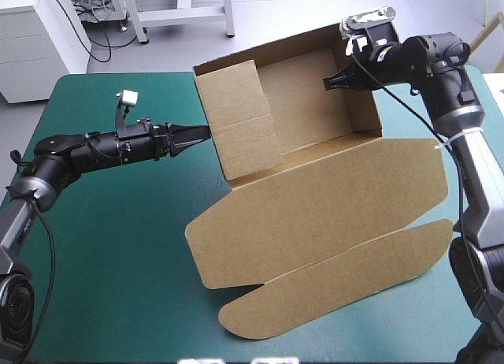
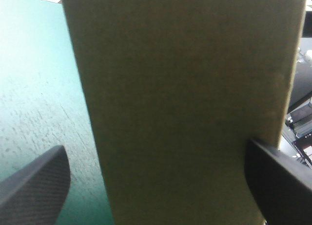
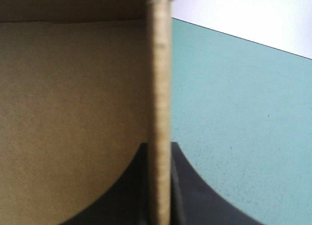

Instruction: Fold the box

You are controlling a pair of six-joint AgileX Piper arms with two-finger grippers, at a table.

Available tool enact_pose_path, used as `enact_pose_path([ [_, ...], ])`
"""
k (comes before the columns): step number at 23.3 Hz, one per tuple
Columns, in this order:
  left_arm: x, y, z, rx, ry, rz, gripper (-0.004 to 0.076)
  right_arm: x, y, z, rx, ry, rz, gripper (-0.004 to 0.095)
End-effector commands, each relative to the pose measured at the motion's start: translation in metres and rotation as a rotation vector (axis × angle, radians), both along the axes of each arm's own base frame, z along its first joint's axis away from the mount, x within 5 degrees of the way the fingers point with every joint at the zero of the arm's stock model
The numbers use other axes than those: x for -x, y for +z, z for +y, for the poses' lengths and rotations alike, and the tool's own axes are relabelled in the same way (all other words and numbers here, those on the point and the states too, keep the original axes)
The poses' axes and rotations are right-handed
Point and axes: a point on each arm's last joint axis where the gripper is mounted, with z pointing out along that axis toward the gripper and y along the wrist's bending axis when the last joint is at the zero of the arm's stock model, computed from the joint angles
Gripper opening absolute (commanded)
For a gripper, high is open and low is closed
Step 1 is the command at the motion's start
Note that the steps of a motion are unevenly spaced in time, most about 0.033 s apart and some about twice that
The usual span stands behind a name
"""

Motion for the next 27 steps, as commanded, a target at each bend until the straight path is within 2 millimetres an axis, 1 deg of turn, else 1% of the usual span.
enact_pose_path([
  [1, 0.017, 0.032, -0.006, 0.122, -0.09, -0.084, 0.0689, 0.015, 0.034, 0.006, -0.069, -0.004, -0.152, -0.0015],
  [4, 0.02, 0.037, -0.008, 0.128, -0.093, -0.103, 0.0689, 0.015, 0.036, 0.01, -0.063, -0.023, -0.171, -0.0015],
  [6, 0.023, 0.045, -0.013, 0.132, -0.111, -0.132, 0.0689, 0.016, 0.036, 0.014, -0.058, -0.023, -0.18, -0.0015],
  [8, 0.025, 0.053, -0.023, 0.127, -0.149, -0.162, 0.0689, 0.016, 0.037, 0.015, -0.058, -0.024, -0.184, -0.0015],
  [11, 0.024, 0.061, -0.029, 0.108, -0.149, -0.185, 0.0684, 0.016, 0.036, 0.015, -0.064, -0.029, -0.18, -0.0015],
  [15, 0.014, 0.07, -0.039, -0.015, -0.038, -0.15, 0.064, 0.016, 0.037, 0.015, -0.078, -0.036, -0.19, -0.0015],
  [17, 0.01, 0.081, -0.051, -0.149, 0.036, -0.158, 0.0616, 0.015, 0.039, 0.015, -0.092, -0.046, -0.203, -0.0015],
  [21, 0.009, 0.101, -0.07, -0.31, 0.149, -0.205, 0.0614, 0.014, 0.041, 0.014, -0.106, -0.062, -0.225, -0.0015],
  [24, 0.011, 0.116, -0.078, -0.437, 0.265, -0.24, 0.0614, 0.013, 0.042, 0.014, -0.115, -0.074, -0.234, -0.0015],
  [25, 0.012, 0.12, -0.083, -0.434, 0.319, -0.219, 0.0614, 0.013, 0.042, 0.014, -0.116, -0.074, -0.236, -0.0015],
  [27, 0.013, 0.125, -0.086, -0.471, 0.374, -0.241, 0.0614, 0.013, 0.043, 0.014, -0.122, -0.079, -0.242, -0.0015],
])
